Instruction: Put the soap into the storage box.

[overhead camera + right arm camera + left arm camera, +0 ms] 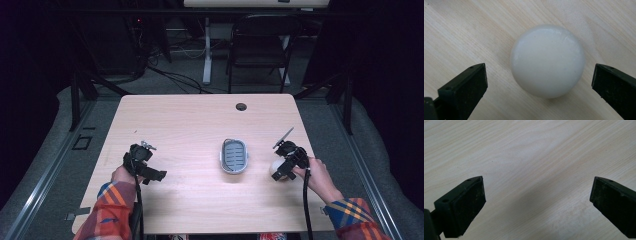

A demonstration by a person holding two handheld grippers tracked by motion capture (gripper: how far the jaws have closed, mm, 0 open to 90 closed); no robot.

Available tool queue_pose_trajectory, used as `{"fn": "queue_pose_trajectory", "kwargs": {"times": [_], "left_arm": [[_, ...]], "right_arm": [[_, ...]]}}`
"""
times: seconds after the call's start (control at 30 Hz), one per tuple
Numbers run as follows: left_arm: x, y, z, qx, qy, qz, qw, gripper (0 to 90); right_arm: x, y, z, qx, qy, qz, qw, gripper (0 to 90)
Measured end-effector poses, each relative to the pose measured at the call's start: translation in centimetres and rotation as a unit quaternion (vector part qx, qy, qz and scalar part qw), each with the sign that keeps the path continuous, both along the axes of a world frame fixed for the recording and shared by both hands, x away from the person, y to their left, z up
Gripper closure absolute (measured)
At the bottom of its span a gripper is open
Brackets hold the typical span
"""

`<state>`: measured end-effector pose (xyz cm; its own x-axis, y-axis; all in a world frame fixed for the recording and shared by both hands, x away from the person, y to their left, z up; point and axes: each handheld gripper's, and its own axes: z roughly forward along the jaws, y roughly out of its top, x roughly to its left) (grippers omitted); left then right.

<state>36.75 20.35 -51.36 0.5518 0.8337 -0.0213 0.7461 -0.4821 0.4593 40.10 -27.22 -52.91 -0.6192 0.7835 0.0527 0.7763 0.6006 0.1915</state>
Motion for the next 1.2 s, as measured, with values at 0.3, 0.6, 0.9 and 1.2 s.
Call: {"fn": "queue_pose_trajectory", "kwargs": {"times": [0.3,0.6,0.9,1.2], "left_arm": [[0.0,0.0,0.0,0.0,0.0,0.0,1.0,0.0],[0.0,0.0,0.0,0.0,0.001,0.0,1.0,0.0],[0.0,0.0,0.0,0.0,0.001,-0.001,1.0,0.0],[0.0,0.0,0.0,-0.001,0.001,0.0,1.0,0.0]], "right_arm": [[1.0,0.6,-0.1,-0.015,0.009,0.011,0.9998,0.0],[1.6,0.8,-0.6,-0.013,0.019,0.015,0.9996,6.1],[1.6,1.4,-0.5,-0.033,0.016,0.027,0.999,16.1],[1.8,1.8,-0.6,-0.066,0.022,0.044,0.9966,19.6]]}}
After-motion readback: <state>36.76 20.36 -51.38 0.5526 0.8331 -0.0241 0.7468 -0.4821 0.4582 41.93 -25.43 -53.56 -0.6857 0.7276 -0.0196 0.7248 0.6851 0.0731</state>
